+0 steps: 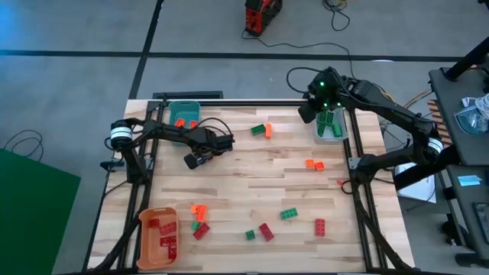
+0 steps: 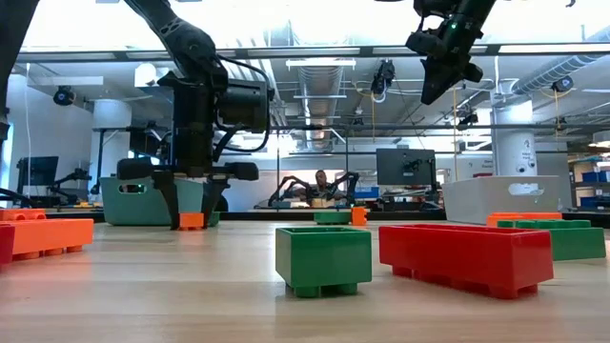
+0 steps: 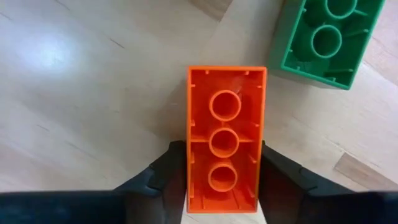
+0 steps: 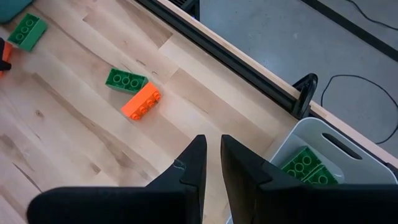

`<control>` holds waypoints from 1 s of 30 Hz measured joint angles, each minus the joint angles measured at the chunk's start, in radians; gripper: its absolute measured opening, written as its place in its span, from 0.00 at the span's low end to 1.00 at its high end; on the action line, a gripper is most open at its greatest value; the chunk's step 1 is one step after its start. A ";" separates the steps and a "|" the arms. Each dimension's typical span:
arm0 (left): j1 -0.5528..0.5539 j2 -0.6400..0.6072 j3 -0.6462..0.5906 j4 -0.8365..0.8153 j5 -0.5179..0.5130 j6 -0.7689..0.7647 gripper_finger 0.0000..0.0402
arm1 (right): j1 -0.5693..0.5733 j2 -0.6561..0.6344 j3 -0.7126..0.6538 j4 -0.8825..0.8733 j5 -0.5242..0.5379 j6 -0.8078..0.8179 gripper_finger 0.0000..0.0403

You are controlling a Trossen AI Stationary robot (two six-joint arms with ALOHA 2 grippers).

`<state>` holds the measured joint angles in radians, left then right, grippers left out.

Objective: Sort blocks
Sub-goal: Put the orange game piece into the blue bin

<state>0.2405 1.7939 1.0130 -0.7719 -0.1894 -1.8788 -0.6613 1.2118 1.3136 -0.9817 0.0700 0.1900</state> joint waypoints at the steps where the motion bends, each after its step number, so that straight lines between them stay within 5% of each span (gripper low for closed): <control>1: 0.000 0.000 0.000 0.000 0.000 0.004 0.33 | 0.000 0.000 0.000 0.000 0.000 0.001 0.10; 17: -0.048 -0.060 0.062 -0.021 0.047 0.246 0.28 | 0.000 0.000 0.000 0.000 0.000 0.022 0.10; 24: -0.095 -0.133 0.200 -0.100 0.281 0.674 0.28 | 0.000 0.000 0.000 0.000 0.000 0.038 0.10; 30: -0.065 -0.194 0.428 -0.398 0.220 0.883 0.28 | 0.000 0.000 0.000 0.000 0.000 0.062 0.10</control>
<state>0.1756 1.5994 1.4412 -1.1702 0.0303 -0.9960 -0.6613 1.2118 1.3136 -0.9817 0.0704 0.2519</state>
